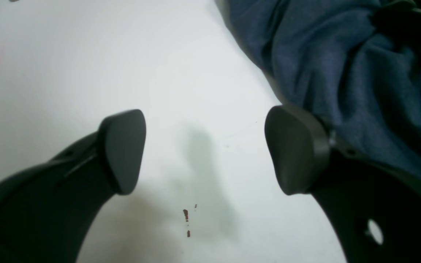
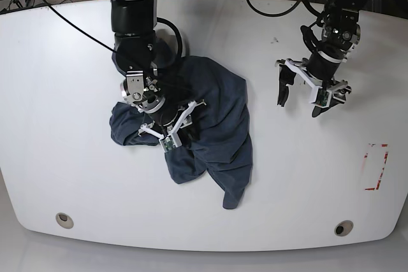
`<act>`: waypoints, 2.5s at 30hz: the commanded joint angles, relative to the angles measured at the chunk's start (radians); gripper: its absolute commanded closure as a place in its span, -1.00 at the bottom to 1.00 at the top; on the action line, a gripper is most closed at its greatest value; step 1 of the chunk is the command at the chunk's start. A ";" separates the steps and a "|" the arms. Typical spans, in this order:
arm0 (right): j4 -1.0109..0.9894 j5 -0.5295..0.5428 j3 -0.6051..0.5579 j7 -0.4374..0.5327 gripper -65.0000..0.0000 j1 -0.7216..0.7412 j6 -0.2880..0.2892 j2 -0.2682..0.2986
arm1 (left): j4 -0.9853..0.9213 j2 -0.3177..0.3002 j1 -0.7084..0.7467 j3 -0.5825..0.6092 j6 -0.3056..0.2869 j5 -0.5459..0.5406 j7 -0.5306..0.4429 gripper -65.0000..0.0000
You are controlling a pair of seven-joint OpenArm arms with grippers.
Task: Fold the T-shirt properly
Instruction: 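Pull the held fabric with the right gripper to spread the shirt, then lift the held fabric with the right gripper back toward its arm base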
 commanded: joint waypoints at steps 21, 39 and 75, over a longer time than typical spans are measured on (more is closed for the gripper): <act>0.082 0.010 0.066 -0.030 0.85 0.055 0.003 0.023 | 0.018 -0.007 -0.004 -0.007 -0.001 -0.005 -0.029 -0.57; 0.355 0.015 0.009 -0.061 0.90 0.053 -0.004 0.018 | 0.020 -0.003 -0.032 -0.004 0.002 -0.005 -0.030 -0.59; 0.322 0.001 0.015 -0.132 0.88 -0.149 -0.003 -0.010 | -0.009 0.053 -0.200 -0.008 -0.018 0.067 0.303 -0.61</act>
